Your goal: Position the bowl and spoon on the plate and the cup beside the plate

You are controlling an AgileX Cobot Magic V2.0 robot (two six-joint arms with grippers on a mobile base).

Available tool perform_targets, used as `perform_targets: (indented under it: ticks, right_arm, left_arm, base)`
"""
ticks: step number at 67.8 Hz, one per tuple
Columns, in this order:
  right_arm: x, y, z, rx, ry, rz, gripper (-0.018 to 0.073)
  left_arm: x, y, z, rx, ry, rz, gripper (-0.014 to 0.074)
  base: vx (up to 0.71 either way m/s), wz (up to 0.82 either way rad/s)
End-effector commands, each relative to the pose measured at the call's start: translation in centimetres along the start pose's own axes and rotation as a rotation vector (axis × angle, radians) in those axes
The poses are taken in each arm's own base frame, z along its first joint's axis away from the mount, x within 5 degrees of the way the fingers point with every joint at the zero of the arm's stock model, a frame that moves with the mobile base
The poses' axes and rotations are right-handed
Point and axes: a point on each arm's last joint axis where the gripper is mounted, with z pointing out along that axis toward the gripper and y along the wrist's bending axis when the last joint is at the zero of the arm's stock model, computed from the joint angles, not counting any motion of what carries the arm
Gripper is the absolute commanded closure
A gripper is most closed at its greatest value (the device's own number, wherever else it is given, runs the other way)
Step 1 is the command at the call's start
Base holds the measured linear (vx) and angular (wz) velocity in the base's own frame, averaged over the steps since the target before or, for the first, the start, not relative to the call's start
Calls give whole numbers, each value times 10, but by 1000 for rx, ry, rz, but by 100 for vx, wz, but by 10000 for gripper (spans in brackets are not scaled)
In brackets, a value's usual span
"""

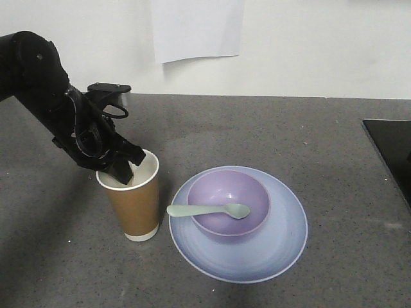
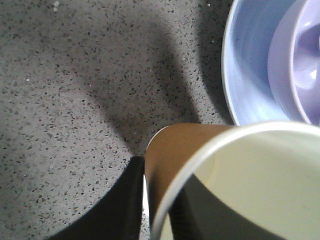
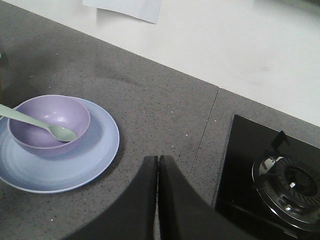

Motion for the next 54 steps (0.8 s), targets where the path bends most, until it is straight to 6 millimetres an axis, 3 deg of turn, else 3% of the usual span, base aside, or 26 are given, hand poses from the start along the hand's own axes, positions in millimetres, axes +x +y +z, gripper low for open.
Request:
perform_targets:
  ticks: [1, 2, 10, 11, 29, 54]
  right_arm:
    - [-11, -2, 0, 18, -72, 0, 562]
    - [-11, -2, 0, 18, -72, 0, 562]
    - [-11, -2, 0, 18, -72, 0, 562]
    - [-11, -2, 0, 18, -72, 0, 562]
    - [-11, -2, 0, 18, -72, 0, 562]
    - [-11, -2, 0, 16, -73, 1, 562]
  left_arm:
    - [0, -11, -21, 21, -64, 20, 407]
    - [1, -11, -21, 24, -54, 21, 355]
    - [2, -12, -24, 24, -56, 22, 297]
    - [2, -14, -24, 47, -59, 15, 259]
    - [4, -18, -33, 52, -85, 21, 258]
    - [29, -36, -94, 20, -249, 74, 258]
  base:
    - [0, 0]
    - [0, 0]
    - [0, 0]
    - [0, 0]
    - [0, 0]
    - [0, 0]
